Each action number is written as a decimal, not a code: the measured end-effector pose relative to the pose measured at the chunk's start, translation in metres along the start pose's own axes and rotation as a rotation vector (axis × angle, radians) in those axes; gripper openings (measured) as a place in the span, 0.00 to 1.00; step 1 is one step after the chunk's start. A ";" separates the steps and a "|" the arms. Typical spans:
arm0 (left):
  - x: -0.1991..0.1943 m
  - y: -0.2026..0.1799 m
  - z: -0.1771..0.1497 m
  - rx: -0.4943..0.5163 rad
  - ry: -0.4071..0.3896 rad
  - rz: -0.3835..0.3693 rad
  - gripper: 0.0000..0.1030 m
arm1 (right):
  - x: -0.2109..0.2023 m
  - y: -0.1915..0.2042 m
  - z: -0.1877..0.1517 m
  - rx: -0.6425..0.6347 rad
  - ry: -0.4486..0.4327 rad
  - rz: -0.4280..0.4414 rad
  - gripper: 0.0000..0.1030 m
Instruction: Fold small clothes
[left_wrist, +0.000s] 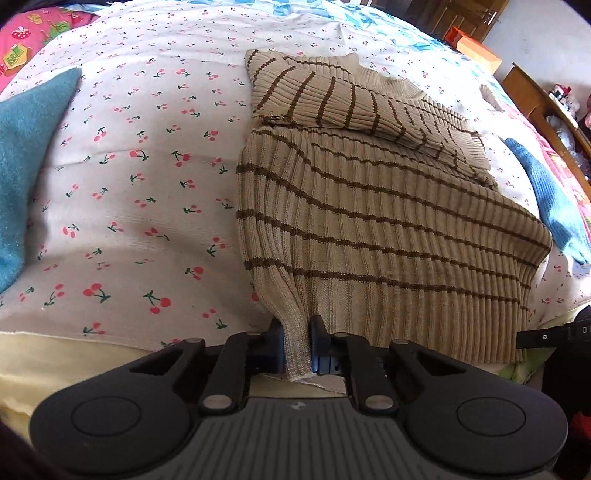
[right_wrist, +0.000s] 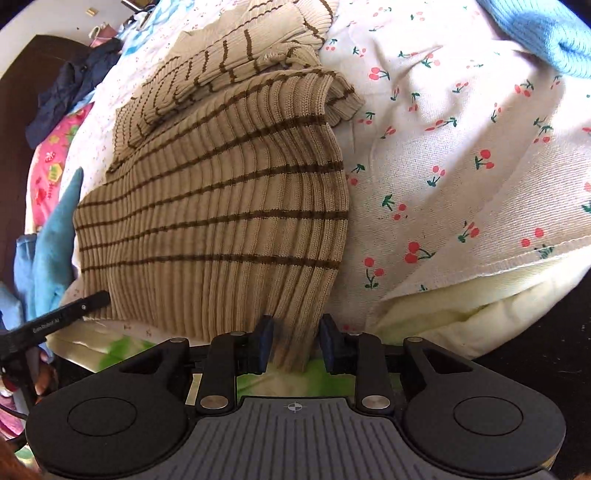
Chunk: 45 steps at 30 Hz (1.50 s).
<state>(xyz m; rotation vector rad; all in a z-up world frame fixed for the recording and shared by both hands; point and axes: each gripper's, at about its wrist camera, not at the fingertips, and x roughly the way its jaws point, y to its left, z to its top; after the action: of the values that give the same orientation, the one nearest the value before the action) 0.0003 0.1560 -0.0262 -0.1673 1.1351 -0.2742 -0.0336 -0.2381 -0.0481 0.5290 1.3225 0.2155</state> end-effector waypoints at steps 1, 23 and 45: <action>0.000 0.000 0.000 -0.005 -0.001 -0.012 0.16 | 0.001 -0.002 0.001 0.018 -0.001 0.009 0.15; -0.003 -0.014 0.177 -0.171 -0.485 -0.298 0.13 | -0.079 0.037 0.143 0.047 -0.643 0.333 0.07; 0.057 0.019 0.208 -0.299 -0.486 -0.079 0.55 | -0.020 0.017 0.195 0.026 -0.640 0.050 0.19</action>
<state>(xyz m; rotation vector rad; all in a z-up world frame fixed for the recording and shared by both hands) 0.2143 0.1552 0.0054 -0.5160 0.6805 -0.1204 0.1509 -0.2803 0.0066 0.5909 0.6909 0.0581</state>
